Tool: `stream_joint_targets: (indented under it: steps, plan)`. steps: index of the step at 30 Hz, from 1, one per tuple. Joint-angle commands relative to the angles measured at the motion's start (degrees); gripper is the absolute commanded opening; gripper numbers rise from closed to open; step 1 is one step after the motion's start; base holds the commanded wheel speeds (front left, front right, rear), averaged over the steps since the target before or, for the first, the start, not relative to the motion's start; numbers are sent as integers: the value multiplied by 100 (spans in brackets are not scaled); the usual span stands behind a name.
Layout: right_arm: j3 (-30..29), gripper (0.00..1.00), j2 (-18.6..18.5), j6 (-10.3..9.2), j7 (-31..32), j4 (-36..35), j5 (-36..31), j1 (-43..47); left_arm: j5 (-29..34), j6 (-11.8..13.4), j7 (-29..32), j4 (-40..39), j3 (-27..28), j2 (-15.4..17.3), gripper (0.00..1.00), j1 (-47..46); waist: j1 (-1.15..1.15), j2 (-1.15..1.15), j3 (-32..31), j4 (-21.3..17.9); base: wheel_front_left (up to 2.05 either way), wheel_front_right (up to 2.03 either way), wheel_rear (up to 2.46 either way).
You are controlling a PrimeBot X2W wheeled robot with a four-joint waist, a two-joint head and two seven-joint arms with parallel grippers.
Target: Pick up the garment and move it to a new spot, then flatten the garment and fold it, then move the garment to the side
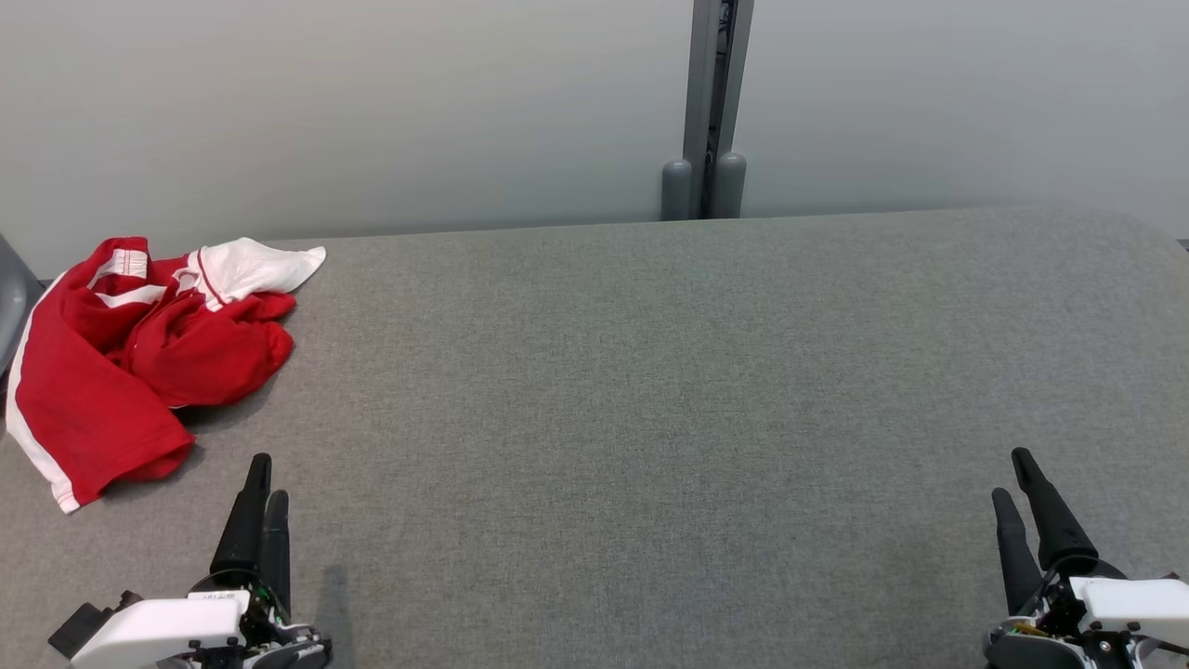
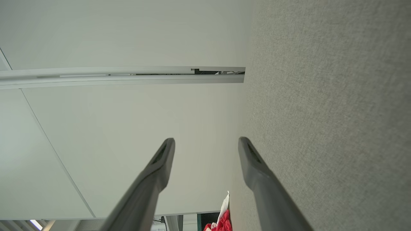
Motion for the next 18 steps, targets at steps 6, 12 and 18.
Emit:
stream_joint_targets:
  steps: [6,12,18]
  plan:
    - [67,100,-54,19,-209,-133,-201,-35,218,13,-196,-192,-179,55,100,-60,0,0,-28,0,0,0,0]
    - [35,100,-63,20,-371,-201,-547,8,713,111,-358,-335,-289,62,100,-16,0,0,-55,0,0,0,0]
    - [18,100,-71,21,-522,-391,-1163,48,1364,274,-508,-521,-436,68,100,13,0,0,-79,-2,0,0,0]
